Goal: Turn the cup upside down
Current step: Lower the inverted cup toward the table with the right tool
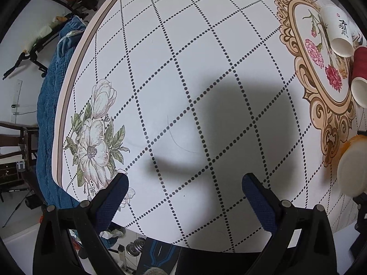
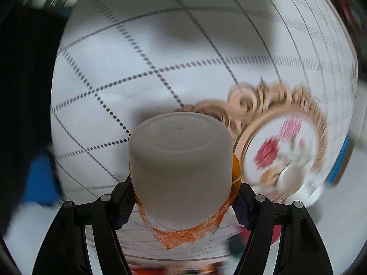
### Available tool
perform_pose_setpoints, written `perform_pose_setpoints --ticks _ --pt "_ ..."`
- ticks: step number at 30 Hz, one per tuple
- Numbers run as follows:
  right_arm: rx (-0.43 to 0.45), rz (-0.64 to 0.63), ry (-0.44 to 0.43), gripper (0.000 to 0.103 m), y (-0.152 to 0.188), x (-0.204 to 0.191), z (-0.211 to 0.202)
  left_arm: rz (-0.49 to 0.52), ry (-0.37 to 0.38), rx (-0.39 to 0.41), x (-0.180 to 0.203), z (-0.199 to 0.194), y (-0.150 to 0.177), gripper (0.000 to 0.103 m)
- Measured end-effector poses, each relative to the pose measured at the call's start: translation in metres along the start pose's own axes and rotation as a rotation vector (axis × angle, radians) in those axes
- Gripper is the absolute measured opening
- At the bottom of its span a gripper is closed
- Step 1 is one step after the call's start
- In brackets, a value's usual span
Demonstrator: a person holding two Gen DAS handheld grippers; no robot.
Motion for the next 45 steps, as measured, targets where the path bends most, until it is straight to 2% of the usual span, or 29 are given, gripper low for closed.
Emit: perform_pose_setpoints --ticks 4,12,15,23,29,34,35,37,41,45 --pt "0.042 0.271 -0.161 0.074 0.008 0.025 -0.001 0.011 -0.003 0.008 0.000 0.001 0.001 0.101" --pt "0.100 0.663 -0.421 0.074 0.030 0.065 0.002 0.032 -0.002 0.019 0.016 -0.006 0.003 0.101" --pt "0.107 0.777 -0.508 0.074 0.044 0.082 0.006 0.037 -0.001 0.021 0.025 -0.013 0.004 0.101" --pt "0.154 1.029 -0.699 0.074 0.083 0.086 0.024 0.047 0.003 0.021 0.038 -0.023 0.011 0.101" --pt "0.180 1.111 -0.734 0.075 0.091 0.088 0.028 0.049 0.003 0.023 0.042 -0.026 0.013 0.101" --pt "0.188 1.112 -0.762 0.077 0.076 0.053 0.022 0.053 0.000 0.028 0.050 -0.032 0.017 0.101" --pt "0.188 1.109 -0.758 0.082 0.069 0.057 0.016 0.053 0.001 0.028 0.049 -0.032 0.017 0.101" --pt "0.193 1.097 -0.736 0.084 0.064 0.060 0.014 0.054 -0.001 0.029 0.049 -0.032 0.016 0.101" --pt "0.209 1.089 -0.702 0.084 0.063 0.069 0.011 0.057 -0.002 0.032 0.049 -0.035 0.016 0.101" --pt "0.236 1.088 -0.627 0.084 0.068 0.079 0.003 0.057 -0.001 0.035 0.052 -0.040 0.017 0.101"
Point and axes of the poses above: each gripper's, at about its wrist camera, not at the fingertips, and z roughly the way its jaws point, x to its right, y to its underside, the point moved 3 cm from there along z, roughly the way its jaws point, and after that the axes turned 14 degrees about -y, right-handed, at the moved point
